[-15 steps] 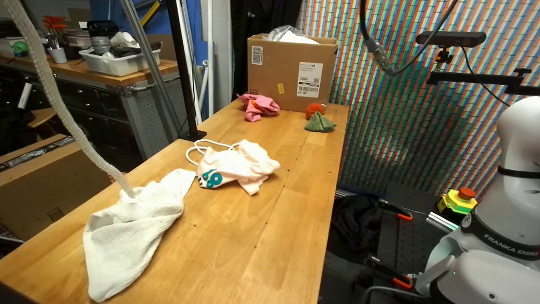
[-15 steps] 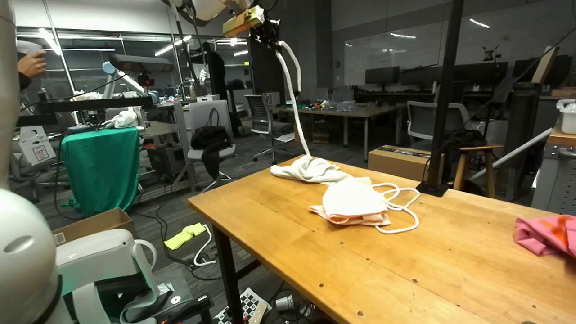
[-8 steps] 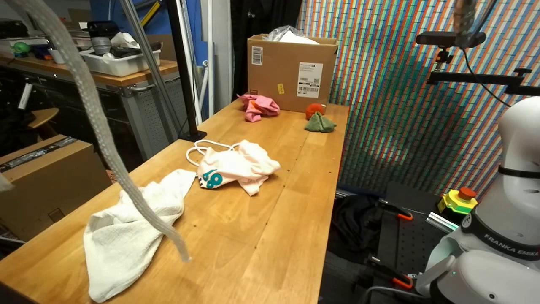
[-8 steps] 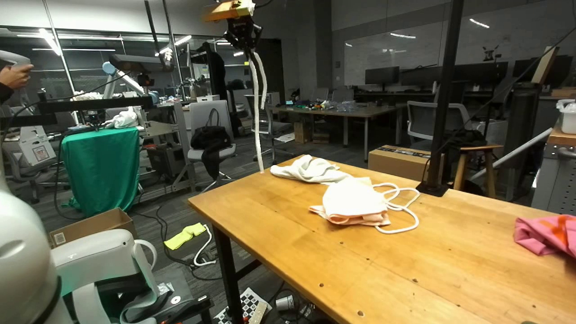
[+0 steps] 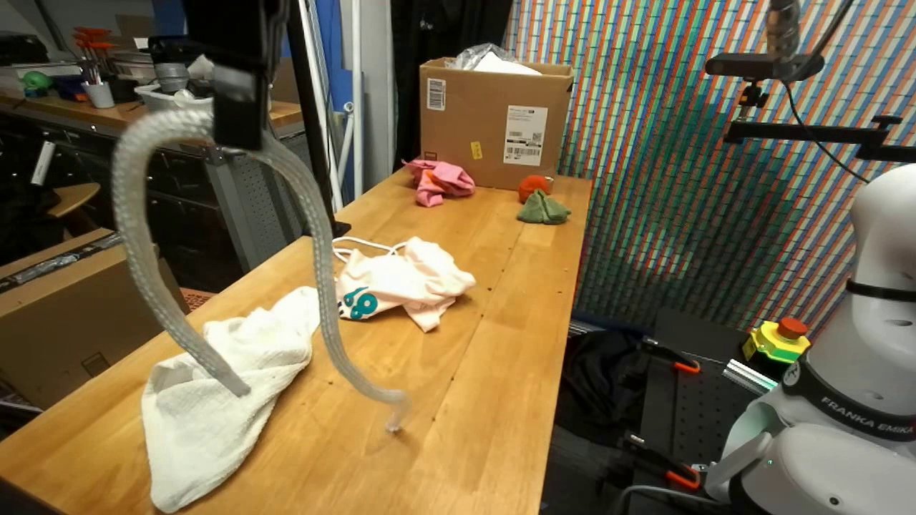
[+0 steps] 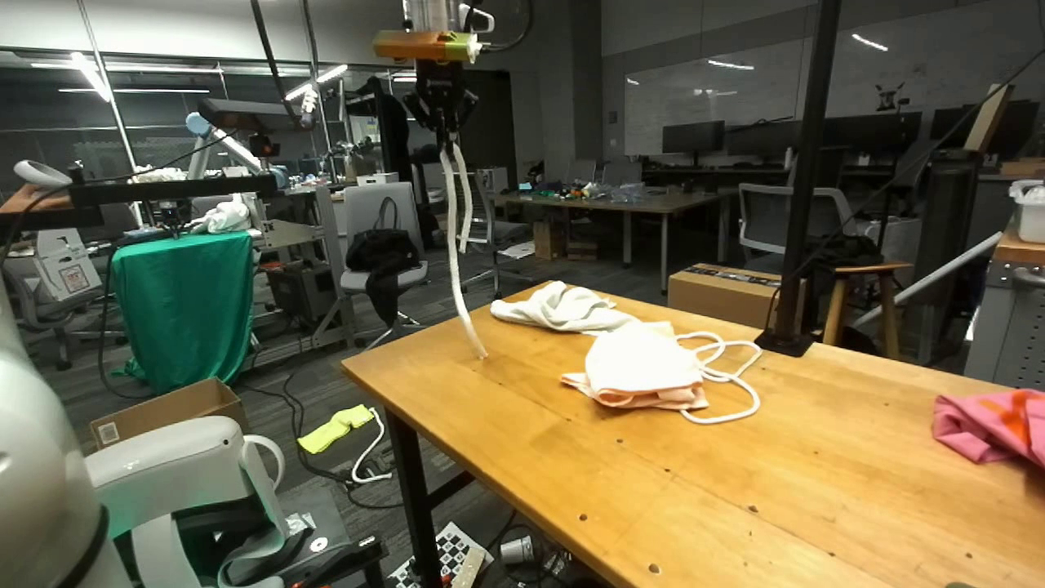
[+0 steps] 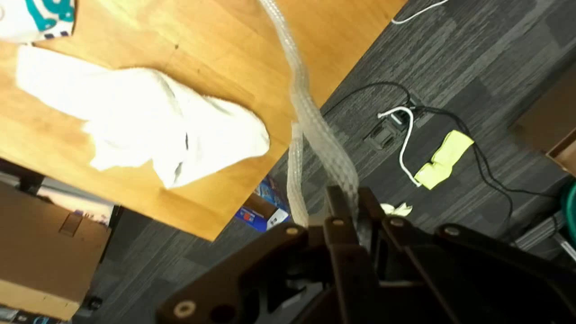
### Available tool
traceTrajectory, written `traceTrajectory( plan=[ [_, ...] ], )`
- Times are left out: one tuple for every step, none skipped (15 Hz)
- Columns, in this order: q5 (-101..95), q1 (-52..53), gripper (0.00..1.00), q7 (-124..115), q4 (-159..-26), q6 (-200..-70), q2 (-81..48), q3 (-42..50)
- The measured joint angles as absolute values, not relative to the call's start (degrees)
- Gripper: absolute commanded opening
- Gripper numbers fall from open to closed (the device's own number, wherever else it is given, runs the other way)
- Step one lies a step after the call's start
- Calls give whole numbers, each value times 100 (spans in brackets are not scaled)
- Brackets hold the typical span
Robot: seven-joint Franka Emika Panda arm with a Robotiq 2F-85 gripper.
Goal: Put the clothes, plush toy and rope separately on the table
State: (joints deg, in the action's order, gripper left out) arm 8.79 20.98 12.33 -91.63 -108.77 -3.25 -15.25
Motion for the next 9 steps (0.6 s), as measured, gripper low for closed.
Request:
traceTrajectory(
  plan=[
    [1041, 2013, 9, 1353, -9313, -10786, -335, -1523],
    [1225, 1930, 9, 1478, -9473, -10678, -354, -1521],
    [1413, 1851, 9, 1591, -9633, -10581, -378, -1518],
    [1611, 1773, 9, 1708, -9797, -10469, -407, -1513],
    [1770, 1706, 9, 1815, -9953, -10350, -442, -1511],
    [1907, 1646, 9, 1920, -10121, -10234, -478, -1509],
    [1998, 1601, 9, 2010, -10290, -10139, -505, -1509],
    [2042, 1576, 9, 2085, -10456, -10064, -526, -1509],
    [2051, 1571, 9, 2155, -10632, -10027, -544, -1511]
  ],
)
